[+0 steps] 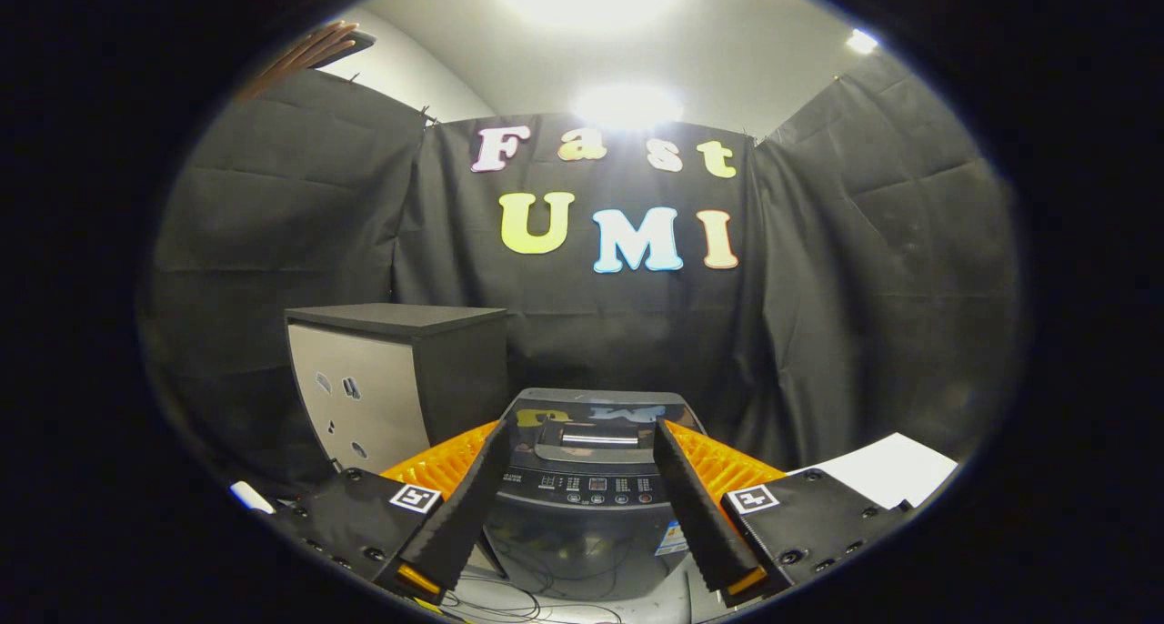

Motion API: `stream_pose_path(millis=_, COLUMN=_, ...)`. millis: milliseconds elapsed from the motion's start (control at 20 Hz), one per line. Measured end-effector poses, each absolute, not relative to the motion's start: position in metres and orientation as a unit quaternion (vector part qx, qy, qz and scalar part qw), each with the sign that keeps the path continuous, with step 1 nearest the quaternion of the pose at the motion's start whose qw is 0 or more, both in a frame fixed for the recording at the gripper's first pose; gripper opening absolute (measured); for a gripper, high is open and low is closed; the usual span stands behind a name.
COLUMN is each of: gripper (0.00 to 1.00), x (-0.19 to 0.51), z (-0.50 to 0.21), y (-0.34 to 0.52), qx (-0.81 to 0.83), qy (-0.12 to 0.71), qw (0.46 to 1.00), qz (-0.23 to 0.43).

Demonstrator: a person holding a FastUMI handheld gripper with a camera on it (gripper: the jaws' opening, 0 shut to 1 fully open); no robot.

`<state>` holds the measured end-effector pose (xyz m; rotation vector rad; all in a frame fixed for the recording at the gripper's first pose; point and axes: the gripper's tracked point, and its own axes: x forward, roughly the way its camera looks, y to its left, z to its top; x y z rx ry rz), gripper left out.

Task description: Put the clothes into the washing machine and then close the washing machine lid.

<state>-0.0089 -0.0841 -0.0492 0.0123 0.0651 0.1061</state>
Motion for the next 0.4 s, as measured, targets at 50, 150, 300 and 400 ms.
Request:
stream_pose_path(millis=50, gripper=0.98, x=-0.0092, z=-0.0499, y=-0.0855, qx=0.004, qy=0.031, qw=0.998, qz=0.053)
stream_pose_path(millis=150, gripper=0.98, x=-0.0091, z=-0.0534, y=-0.0909, qx=0.004, qy=0.033, qw=0.998, qz=0.052)
stream_pose_path(millis=300, gripper=0.98, x=-0.0096, z=-0.0548, y=-0.0945, qx=0.012, qy=0.035, qw=0.998, qz=0.049)
stream_pose_path(millis=400, gripper=0.98, x=-0.0095, z=-0.0568, y=-0.0937, qx=0.013, qy=0.038, qw=0.998, qz=0.051)
